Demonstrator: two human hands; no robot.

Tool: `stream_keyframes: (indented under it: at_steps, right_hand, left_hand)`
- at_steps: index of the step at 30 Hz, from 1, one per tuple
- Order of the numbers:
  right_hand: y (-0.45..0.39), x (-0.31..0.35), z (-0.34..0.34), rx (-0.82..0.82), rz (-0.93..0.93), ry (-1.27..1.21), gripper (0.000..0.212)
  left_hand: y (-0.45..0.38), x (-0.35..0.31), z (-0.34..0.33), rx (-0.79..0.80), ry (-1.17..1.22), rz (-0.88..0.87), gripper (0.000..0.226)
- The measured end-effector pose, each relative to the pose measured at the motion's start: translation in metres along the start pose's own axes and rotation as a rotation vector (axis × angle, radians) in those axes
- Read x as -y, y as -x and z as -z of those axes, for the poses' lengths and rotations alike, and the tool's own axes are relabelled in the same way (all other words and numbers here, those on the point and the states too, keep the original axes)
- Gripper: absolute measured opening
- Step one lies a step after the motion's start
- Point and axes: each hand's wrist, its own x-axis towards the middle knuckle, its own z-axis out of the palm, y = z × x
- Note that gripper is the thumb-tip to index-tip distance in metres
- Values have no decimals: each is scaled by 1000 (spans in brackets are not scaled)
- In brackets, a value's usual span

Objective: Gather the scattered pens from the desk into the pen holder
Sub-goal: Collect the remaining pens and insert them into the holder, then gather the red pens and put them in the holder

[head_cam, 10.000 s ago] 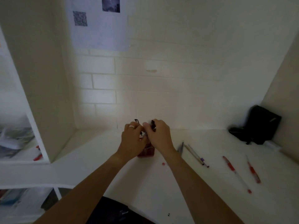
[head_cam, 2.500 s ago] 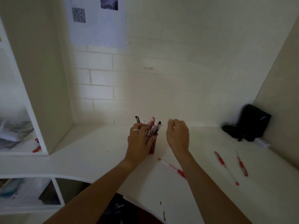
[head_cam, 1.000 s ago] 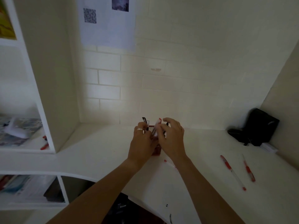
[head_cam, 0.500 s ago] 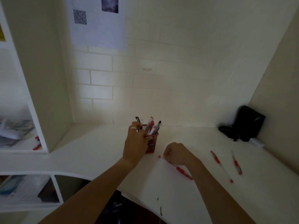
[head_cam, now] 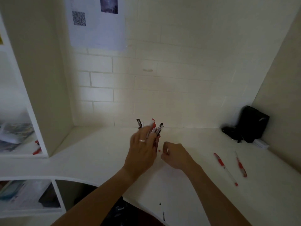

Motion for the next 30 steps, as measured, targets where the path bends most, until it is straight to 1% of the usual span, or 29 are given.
stream_keyframes:
  at_steps: [2,3,5,8,10,11,13,14,16,17,18,19,20,22,23,24,25,28,30]
  right_hand:
    - [3,8,10,-64,101,-66,15]
    - [6,12,16,-77,128,-101,16]
    - [11,10,28,-47,112,-222,18]
    - [20,-12,43,45,108,-347,20]
    - [25,-35,45,36,107,-355,18]
    - [27,-47,46,-11,99,-383,17]
    - [30,-76,45,-171,48,-450,13]
    - [32,-92,44,-307,4,-401,10]
    - [34,-126,40,-596,-150,-205,8]
    - [38,-139,39,-684,-259,-114,9]
    - [42,-149,37,-717,-376,-28,16]
    - [47,-155,35,-684,-476,66,25]
    - [51,-159,31,-595,-553,168,34]
    - [54,-160,25,-404,-598,331,41]
    - [53,-158,25,-380,-596,309,40]
    - [50,-157,24,-386,-582,226,38]
    - [47,-153,24,-417,-565,67,32]
    - [37,-134,27,-509,-485,-501,14]
    - [32,-120,31,-544,-446,-782,13]
  left_hand:
    - [2,-6,-2,99,15,-213,45]
    - [3,-9,-4,160,29,-260,49]
    - [5,-11,-11,212,9,-266,54]
    - [4,-24,-18,201,-21,-269,55]
    - [1,-38,-22,245,-15,-283,64]
    - [-1,-45,-25,268,-3,-268,67]
    - [-3,-59,-36,365,33,-168,67]
    - [-5,-67,-42,416,42,-109,63]
    - [-8,-83,-51,497,105,22,47]
    - [-9,-90,-56,513,156,93,36]
    - [-10,-94,-62,506,217,174,24]
    - [-10,-98,-68,489,293,260,13]
    - [-10,-102,-72,480,385,343,10]
    - [-12,-112,-77,497,622,508,15]
    - [-12,-118,-75,520,727,576,15]
    - [-13,-121,-74,530,797,625,15]
    - [-13,-123,-73,522,831,644,14]
    - [-12,-121,-73,504,869,640,10]
    - [-13,-117,-73,508,888,624,7]
